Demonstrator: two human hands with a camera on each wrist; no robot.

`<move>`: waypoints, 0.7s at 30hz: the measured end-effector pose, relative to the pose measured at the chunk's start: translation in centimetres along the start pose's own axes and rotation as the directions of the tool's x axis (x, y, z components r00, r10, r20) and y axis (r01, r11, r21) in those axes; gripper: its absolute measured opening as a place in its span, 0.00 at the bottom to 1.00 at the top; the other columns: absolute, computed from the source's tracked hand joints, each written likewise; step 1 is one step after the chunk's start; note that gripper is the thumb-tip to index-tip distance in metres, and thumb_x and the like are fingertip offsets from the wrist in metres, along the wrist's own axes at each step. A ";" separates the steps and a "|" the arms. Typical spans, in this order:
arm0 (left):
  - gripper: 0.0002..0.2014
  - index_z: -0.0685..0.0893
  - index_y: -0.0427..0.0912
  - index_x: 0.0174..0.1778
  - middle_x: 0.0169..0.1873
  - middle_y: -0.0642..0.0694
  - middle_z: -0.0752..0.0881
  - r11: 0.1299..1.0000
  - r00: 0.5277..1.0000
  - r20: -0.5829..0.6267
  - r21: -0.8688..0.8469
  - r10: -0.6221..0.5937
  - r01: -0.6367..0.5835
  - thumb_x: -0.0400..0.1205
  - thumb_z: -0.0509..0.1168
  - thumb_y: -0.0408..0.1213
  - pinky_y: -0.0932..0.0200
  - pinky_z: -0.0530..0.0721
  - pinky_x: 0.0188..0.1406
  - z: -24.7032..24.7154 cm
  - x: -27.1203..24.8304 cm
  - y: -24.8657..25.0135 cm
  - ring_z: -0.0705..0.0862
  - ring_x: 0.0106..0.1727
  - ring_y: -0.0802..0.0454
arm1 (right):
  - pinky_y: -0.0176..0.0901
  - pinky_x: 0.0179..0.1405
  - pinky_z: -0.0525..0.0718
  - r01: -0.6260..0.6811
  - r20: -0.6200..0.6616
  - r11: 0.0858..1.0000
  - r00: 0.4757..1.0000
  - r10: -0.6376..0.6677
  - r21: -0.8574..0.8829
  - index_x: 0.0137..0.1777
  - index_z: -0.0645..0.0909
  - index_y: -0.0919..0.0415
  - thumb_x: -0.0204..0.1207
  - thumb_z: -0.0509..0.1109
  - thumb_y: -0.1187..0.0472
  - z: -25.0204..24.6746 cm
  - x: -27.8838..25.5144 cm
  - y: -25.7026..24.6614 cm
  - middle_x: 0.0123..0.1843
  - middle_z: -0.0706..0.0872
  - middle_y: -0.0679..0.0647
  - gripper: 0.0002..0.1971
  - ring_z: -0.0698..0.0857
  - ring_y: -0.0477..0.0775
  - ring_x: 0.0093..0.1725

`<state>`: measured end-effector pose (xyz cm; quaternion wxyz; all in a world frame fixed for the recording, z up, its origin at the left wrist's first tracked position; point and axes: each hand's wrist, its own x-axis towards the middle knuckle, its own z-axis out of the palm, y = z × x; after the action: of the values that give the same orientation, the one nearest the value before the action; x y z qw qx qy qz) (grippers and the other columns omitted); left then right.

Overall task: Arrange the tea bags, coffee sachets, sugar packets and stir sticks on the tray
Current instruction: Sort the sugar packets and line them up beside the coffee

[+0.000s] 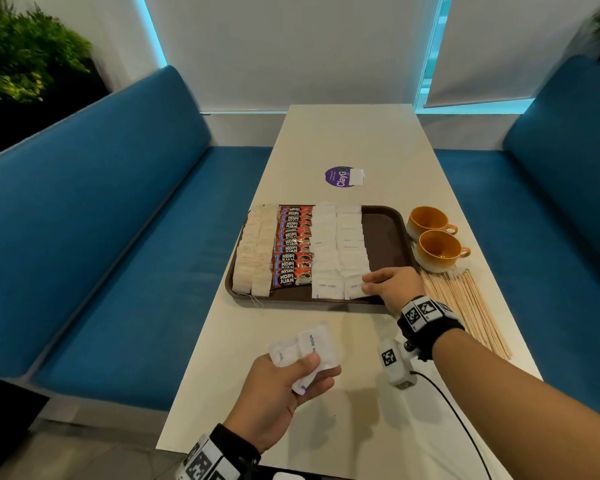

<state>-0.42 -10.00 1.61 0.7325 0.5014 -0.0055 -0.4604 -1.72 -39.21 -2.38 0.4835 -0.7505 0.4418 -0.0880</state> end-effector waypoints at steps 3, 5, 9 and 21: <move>0.14 0.85 0.24 0.63 0.58 0.24 0.88 1.000 1.000 0.004 -0.004 0.001 -0.001 0.83 0.68 0.25 0.44 0.91 0.56 -0.1 0.2 0.0 0.89 0.59 0.26 | 0.45 0.58 0.85 -0.018 0.009 0.998 1.000 0.018 -0.068 0.46 0.93 0.50 0.70 0.86 0.58 0.3 0.3 -0.4 0.49 0.92 0.48 0.06 0.87 0.49 0.53; 0.14 0.85 0.24 0.64 0.57 0.25 0.89 1.000 1.000 0.007 -0.008 0.002 -0.002 0.83 0.68 0.24 0.44 0.91 0.56 -0.1 0.3 -0.1 0.89 0.59 0.26 | 0.46 0.59 0.86 -0.037 0.002 0.993 0.999 0.037 -0.112 0.45 0.93 0.50 0.71 0.86 0.58 0.5 0.4 -0.5 0.48 0.91 0.48 0.06 0.86 0.50 0.53; 0.14 0.84 0.23 0.64 0.58 0.25 0.89 1.000 1.000 0.006 0.000 0.012 -0.012 0.83 0.68 0.24 0.42 0.90 0.60 0.0 0.2 -0.1 0.89 0.59 0.26 | 0.47 0.61 0.86 -0.054 -0.028 0.990 0.998 0.050 -0.133 0.43 0.92 0.51 0.70 0.86 0.58 0.6 0.4 -0.4 0.47 0.90 0.47 0.06 0.85 0.49 0.53; 0.16 0.88 0.27 0.60 0.53 0.27 0.91 0.996 0.996 -0.033 0.022 0.089 -0.088 0.78 0.74 0.29 0.53 0.92 0.47 0.3 -0.8 1.1 0.91 0.50 0.32 | 0.42 0.43 0.89 0.217 0.044 0.946 0.971 -0.234 0.239 0.51 0.91 0.53 0.79 0.78 0.59 -2.3 -9.5 -2.6 0.45 0.92 0.54 0.03 0.88 0.48 0.42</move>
<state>-0.28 -9.59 2.88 0.7471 0.5158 -0.0199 -0.4189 -7.19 -33.20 3.67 0.5703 -0.7369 0.3223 -0.1670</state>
